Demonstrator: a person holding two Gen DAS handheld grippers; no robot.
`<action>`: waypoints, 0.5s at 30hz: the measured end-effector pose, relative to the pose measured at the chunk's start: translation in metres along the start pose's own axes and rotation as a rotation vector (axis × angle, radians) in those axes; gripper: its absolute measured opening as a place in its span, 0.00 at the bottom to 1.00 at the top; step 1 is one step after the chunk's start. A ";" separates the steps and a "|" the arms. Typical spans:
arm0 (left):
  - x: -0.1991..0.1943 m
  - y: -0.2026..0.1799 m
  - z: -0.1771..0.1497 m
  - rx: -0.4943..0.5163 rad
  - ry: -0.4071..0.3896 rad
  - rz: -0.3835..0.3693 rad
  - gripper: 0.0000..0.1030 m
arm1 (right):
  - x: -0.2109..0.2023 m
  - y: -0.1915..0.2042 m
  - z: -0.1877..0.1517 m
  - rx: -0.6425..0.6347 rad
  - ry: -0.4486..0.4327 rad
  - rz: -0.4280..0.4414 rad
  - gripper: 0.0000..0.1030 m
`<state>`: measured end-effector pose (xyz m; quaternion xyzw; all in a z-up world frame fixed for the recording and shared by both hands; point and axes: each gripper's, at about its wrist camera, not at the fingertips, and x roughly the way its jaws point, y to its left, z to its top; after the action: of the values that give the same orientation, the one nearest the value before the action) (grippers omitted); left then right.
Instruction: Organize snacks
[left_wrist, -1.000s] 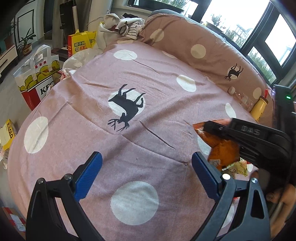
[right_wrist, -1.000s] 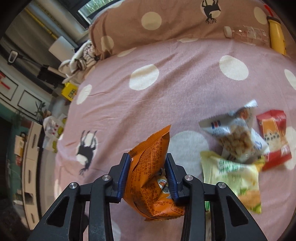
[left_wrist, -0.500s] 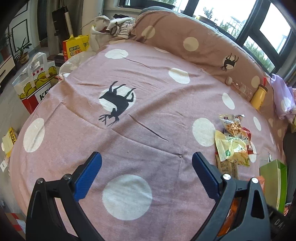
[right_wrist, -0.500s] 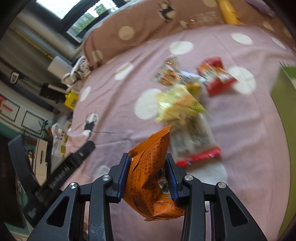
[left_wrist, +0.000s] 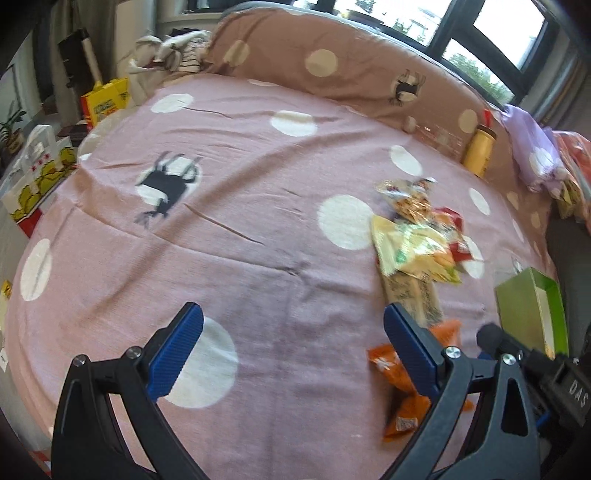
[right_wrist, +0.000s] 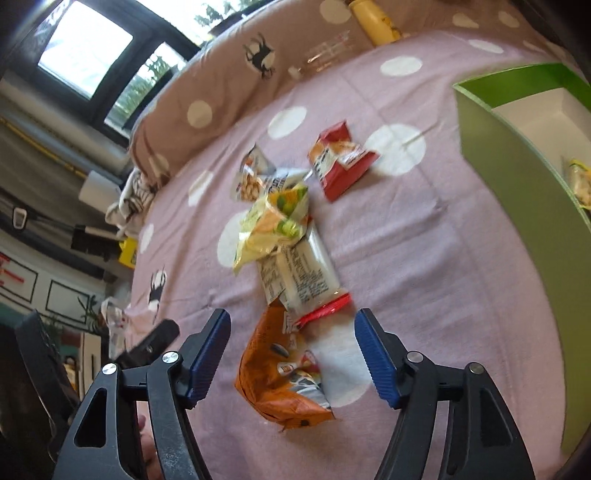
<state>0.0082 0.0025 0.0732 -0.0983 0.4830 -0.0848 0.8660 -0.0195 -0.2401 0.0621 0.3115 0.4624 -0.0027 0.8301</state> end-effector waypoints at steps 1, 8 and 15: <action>0.000 -0.004 -0.002 0.014 0.014 -0.025 0.96 | -0.003 -0.003 0.001 0.011 -0.006 0.012 0.68; 0.005 -0.038 -0.023 0.087 0.136 -0.228 0.96 | -0.010 -0.015 0.003 0.036 0.023 0.114 0.68; 0.017 -0.062 -0.044 0.143 0.199 -0.251 0.95 | -0.004 -0.003 -0.004 -0.022 0.059 0.137 0.66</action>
<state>-0.0238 -0.0657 0.0518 -0.0869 0.5431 -0.2358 0.8012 -0.0256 -0.2420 0.0622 0.3334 0.4641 0.0685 0.8178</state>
